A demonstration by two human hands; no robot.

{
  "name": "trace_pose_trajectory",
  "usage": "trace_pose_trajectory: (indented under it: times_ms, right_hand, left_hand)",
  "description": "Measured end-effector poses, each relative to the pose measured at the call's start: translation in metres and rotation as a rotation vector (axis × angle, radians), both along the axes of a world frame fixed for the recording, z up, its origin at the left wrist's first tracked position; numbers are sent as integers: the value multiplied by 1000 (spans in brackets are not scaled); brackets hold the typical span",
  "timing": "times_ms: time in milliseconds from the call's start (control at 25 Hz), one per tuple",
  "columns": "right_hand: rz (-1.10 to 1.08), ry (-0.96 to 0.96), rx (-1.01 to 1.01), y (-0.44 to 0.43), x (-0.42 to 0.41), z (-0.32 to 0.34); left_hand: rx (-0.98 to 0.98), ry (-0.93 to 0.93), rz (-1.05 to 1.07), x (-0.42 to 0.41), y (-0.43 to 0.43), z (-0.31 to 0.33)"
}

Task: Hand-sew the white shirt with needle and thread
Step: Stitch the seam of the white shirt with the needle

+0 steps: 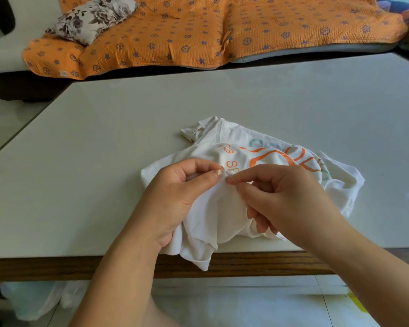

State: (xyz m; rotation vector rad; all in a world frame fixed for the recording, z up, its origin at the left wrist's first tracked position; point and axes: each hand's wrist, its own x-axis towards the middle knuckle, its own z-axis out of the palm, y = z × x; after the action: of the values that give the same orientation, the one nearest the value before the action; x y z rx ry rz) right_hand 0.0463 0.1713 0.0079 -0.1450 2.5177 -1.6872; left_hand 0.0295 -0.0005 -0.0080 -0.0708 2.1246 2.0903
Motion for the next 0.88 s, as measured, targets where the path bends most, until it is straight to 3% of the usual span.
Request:
trace_pose_trajectory:
  times_ms: [880]
  right_hand:
    - [-91,36,30,-9,-7,-15]
  left_hand:
    - [-216,148,45,2,11,-6]
